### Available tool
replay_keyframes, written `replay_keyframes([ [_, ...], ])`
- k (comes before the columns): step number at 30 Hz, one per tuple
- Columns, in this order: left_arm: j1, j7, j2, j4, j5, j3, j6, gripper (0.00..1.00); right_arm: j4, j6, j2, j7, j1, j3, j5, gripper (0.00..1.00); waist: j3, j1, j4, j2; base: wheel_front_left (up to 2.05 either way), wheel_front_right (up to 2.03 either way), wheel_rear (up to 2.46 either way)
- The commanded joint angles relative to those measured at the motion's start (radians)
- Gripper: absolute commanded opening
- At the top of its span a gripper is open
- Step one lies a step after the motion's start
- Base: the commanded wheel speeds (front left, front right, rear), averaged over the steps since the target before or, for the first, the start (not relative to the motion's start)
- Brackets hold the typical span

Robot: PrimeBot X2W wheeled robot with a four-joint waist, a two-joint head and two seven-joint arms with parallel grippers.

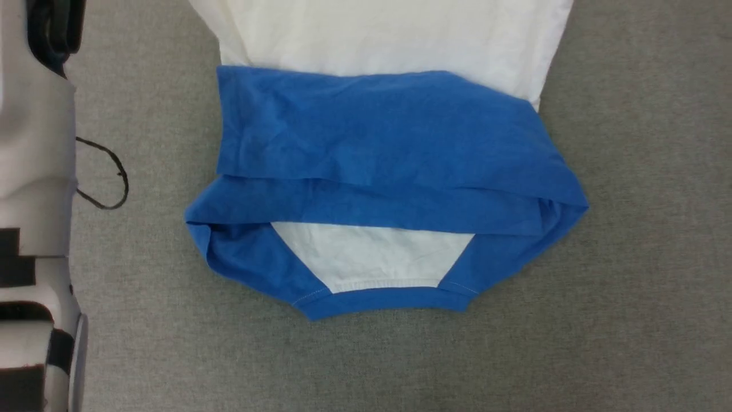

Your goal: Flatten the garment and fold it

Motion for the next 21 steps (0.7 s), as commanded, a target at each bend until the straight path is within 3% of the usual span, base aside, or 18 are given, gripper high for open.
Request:
replay_keyframes([
  [1, 0.038, -0.015, 0.003, -0.003, -0.02, 0.018, 0.013, 0.0, -0.025, -0.002, -0.017, -0.017, 0.035, 0.023, 0.003, 0.0, -0.037, 0.0001, -0.01, 0.0, 0.0, 0.0, 0.0],
  [6, 0.251, -0.022, -0.015, -0.089, -0.082, 0.053, 0.034, 0.0, -0.161, -0.002, -0.063, -0.016, 0.218, 0.123, 0.039, 0.0, -0.091, 0.0001, -0.006, 0.0, 0.0, 0.0, 0.0],
  [12, 0.632, -0.008, -0.03, -0.298, -0.15, 0.102, 0.095, 0.0, -0.337, -0.002, -0.121, 0.017, 0.537, 0.207, 0.103, 0.0, -0.146, 0.0001, -0.016, 0.0, 0.0, 0.0, 0.0],
  [21, 1.087, 0.052, -0.08, -0.531, -0.215, 0.112, 0.168, 0.0, -0.457, -0.002, -0.149, 0.01, 0.871, 0.128, 0.154, 0.0, -0.189, 0.0001, -0.02, 0.0, 0.0, 0.0, 0.0],
])
